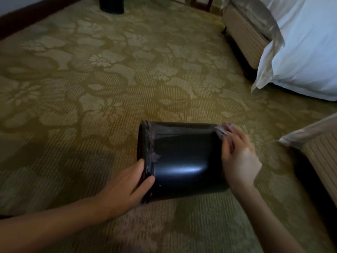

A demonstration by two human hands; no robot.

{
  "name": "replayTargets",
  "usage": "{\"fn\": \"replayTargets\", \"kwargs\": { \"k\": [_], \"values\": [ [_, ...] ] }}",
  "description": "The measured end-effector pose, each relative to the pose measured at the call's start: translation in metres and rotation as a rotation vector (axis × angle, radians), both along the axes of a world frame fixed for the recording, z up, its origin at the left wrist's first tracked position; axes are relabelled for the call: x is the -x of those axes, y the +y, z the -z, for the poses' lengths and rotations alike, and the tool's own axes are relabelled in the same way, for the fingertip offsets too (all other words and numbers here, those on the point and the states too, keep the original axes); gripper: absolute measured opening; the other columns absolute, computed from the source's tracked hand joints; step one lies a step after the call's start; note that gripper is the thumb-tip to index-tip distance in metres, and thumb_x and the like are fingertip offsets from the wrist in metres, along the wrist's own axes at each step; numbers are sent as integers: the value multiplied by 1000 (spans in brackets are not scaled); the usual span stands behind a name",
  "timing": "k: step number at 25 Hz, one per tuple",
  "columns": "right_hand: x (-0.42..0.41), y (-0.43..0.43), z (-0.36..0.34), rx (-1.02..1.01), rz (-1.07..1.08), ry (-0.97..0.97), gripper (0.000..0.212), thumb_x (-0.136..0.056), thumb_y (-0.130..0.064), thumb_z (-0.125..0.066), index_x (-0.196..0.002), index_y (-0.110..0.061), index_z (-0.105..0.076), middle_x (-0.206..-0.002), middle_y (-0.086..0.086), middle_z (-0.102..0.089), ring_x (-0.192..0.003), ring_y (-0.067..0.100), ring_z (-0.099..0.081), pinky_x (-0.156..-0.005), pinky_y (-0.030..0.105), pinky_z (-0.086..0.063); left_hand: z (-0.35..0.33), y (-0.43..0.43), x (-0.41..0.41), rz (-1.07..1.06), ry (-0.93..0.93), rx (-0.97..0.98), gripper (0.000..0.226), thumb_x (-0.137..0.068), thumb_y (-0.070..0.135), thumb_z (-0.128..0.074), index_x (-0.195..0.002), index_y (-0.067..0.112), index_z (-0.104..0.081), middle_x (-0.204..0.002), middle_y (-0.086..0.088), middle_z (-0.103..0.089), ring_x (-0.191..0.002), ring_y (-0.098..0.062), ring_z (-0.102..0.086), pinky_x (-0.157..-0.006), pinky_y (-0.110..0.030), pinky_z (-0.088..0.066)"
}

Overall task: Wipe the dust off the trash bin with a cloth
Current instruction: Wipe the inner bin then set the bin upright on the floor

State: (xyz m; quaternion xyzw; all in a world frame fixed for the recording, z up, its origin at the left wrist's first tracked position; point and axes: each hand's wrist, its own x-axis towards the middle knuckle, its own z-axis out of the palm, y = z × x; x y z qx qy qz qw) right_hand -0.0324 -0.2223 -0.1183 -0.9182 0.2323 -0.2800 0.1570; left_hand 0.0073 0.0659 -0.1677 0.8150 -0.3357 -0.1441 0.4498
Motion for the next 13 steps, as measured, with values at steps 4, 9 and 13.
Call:
{"fn": "replayTargets", "kwargs": {
  "k": [4,9,13],
  "values": [
    [-12,90,3,107,-190,-63,28,-100,-29,-51,-122,-31,-67,-139,-14,-54,-124,7,-52,-105,37,-41,0,0,0,14,32,24,52,-93,57,-28,-130,26,-47,-121,10,-62,-110,-3,-60,-89,-33,-53],
    [-11,135,6,157,-481,-13,33,-100,-28,-49,-129,-24,-64,-143,-7,-53,-127,9,-52,-100,36,-45,1,2,1,-23,47,68,52,-89,61,-32,-118,24,-56,-106,9,-66,-95,-5,-63,-82,-39,-53],
    [-3,36,-8,150,-246,4,28,-99,-27,-52,-122,-37,-64,-137,-22,-54,-117,5,-55,-96,32,-47,-6,1,8,9,101,68,42,-90,54,-27,-107,33,-60,-103,17,-65,-98,-7,-63,-78,-28,-54]
  ]
}}
